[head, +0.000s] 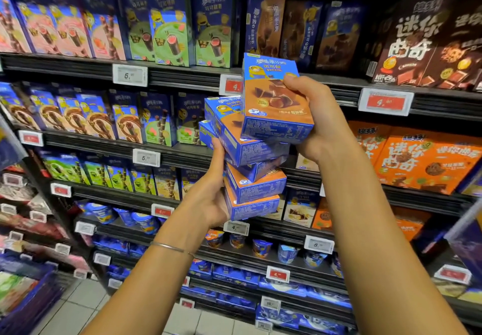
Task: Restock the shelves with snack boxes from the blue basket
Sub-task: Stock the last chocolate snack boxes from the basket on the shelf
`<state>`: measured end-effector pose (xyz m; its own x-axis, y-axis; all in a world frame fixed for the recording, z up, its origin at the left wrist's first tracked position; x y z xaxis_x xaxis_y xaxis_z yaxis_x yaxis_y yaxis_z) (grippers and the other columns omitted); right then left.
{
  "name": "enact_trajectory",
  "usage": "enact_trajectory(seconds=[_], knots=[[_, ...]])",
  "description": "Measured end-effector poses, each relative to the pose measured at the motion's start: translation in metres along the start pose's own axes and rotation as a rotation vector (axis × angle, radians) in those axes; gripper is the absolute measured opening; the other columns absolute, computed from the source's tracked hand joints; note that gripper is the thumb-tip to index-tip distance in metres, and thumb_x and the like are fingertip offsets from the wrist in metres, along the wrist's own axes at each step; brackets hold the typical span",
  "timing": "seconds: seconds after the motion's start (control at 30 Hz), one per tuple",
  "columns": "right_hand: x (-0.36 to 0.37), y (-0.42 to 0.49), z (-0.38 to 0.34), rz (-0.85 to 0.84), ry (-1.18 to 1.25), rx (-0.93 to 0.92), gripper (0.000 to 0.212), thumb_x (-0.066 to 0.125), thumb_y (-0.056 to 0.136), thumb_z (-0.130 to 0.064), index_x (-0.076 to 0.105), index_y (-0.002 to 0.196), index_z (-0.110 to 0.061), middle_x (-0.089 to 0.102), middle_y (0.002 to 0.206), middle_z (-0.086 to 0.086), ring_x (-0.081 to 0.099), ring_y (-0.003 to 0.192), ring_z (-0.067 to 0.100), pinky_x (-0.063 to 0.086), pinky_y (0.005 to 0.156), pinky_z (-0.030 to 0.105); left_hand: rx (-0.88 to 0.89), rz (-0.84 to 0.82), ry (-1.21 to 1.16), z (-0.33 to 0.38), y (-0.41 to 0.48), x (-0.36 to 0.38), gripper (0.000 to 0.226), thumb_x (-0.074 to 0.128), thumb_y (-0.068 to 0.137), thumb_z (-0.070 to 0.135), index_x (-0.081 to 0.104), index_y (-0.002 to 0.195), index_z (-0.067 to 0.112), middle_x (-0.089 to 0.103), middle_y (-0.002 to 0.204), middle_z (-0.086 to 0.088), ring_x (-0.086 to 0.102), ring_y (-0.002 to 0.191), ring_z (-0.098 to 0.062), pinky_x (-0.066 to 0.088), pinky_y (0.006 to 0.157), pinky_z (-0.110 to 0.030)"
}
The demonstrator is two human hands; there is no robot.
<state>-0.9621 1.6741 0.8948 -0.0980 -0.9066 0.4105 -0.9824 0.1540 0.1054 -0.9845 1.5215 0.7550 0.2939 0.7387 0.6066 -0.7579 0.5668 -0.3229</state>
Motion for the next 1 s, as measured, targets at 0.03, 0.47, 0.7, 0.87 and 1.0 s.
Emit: enact_trajectory(seconds=[0.03, 0.47, 0.7, 0.87, 1.0], knots=[[-0.001, 0.002, -0.004, 0.005, 0.000, -0.014, 0.025, 0.061, 0.095, -0.024, 0.076, 0.078, -0.015, 0.079, 0.092, 0.010, 0.076, 0.077, 0.025, 0.062, 0.070, 0.038, 0.002, -0.003, 0.003, 0.001, 0.000, 0.002, 0.085, 0.061, 0.064, 0.088, 0.082, 0.109, 0.020, 0.076, 0.121, -0.016, 0.074, 0.110, -0.037, 0.055, 0.089, -0.069], [-0.031, 0.044, -0.089, 0.331, -0.119, -0.298, 0.016, 0.065, 0.091, -0.005, 0.067, 0.107, -0.003, 0.079, 0.099, 0.012, 0.077, 0.089, 0.025, 0.063, 0.077, 0.046, 0.034, 0.010, 0.006, 0.015, 0.001, 0.015, 0.075, 0.066, 0.061, 0.085, 0.086, 0.093, 0.020, 0.078, 0.116, -0.015, 0.076, 0.105, -0.037, 0.058, 0.088, -0.066], [-0.049, 0.110, -0.104, 0.467, -0.299, -0.274, 0.049, 0.072, 0.090, -0.012, 0.049, 0.133, -0.009, 0.071, 0.112, 0.010, 0.076, 0.085, 0.019, 0.064, 0.073, 0.045, 0.051, 0.052, -0.004, 0.019, -0.002, 0.017, 0.081, 0.068, 0.059, 0.084, 0.084, 0.104, 0.019, 0.077, 0.117, -0.015, 0.075, 0.106, -0.038, 0.058, 0.089, -0.066], [-0.064, 0.150, -0.103, 0.561, -0.508, -0.269, 0.042, 0.068, 0.088, -0.014, 0.048, 0.125, -0.013, 0.066, 0.117, 0.009, 0.072, 0.090, 0.019, 0.058, 0.056, 0.029, 0.051, 0.094, 0.007, 0.021, -0.005, 0.019, 0.091, 0.065, 0.062, 0.086, 0.074, 0.124, 0.020, 0.077, 0.118, -0.015, 0.074, 0.109, -0.037, 0.052, 0.102, -0.065], [-0.076, 0.171, -0.110, 0.653, -0.792, -0.260, 0.046, 0.069, 0.087, -0.020, 0.061, 0.129, -0.006, 0.066, 0.126, 0.009, 0.066, 0.111, 0.028, 0.056, 0.091, 0.034, 0.044, 0.098, 0.007, 0.020, -0.007, 0.020, 0.093, 0.066, 0.062, 0.084, 0.071, 0.129, 0.020, 0.076, 0.120, -0.016, 0.073, 0.111, -0.038, 0.051, 0.103, -0.063]])
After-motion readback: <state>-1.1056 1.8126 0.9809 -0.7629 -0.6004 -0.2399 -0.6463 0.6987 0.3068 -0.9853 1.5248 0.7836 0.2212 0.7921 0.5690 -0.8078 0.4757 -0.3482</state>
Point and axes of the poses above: each hand's wrist, its own y-axis towards the middle knuckle, its own x-axis out of the palm, z = x × y, the point moved 4 cm from there along y, towards the middle knuckle
